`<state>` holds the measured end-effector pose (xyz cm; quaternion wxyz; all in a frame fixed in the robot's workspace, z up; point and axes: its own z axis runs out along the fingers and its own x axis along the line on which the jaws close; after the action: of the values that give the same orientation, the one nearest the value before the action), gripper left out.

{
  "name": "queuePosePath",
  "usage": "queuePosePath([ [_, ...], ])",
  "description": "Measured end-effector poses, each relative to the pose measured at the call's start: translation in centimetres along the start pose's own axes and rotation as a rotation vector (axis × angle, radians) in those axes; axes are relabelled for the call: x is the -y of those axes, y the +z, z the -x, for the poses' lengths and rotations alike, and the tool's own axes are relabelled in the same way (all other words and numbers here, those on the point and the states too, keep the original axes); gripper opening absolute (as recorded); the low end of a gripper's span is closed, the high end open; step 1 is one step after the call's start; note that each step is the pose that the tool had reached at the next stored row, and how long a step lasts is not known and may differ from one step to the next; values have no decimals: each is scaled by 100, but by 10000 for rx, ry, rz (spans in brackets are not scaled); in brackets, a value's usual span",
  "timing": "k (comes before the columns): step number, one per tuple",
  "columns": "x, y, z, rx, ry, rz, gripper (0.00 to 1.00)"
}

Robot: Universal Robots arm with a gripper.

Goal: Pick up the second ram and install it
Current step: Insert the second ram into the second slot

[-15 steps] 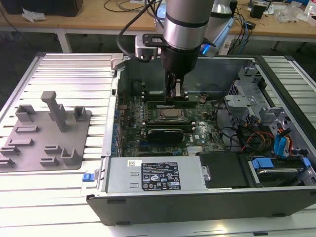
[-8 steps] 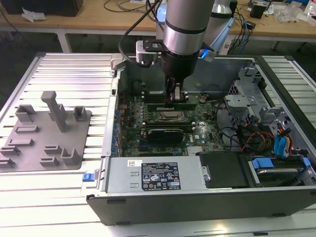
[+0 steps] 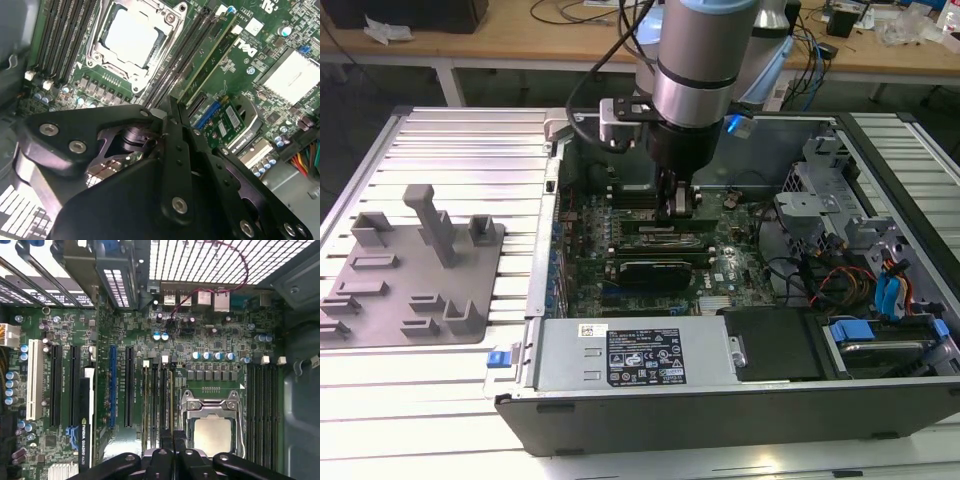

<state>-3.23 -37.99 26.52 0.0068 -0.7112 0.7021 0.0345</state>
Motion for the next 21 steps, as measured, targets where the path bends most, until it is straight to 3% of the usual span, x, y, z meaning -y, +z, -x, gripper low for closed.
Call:
queuePosePath([
  [6, -8, 106, -16, -11, 234, -14, 9],
  [11, -13, 132, -39, -19, 232, -16, 9],
  [13, -42, 197, -42, -23, 220, -27, 9],
  [15, -42, 227, -43, -109, 221, -28, 9],
  [21, -37, 258, -31, -116, 222, -27, 9],
])
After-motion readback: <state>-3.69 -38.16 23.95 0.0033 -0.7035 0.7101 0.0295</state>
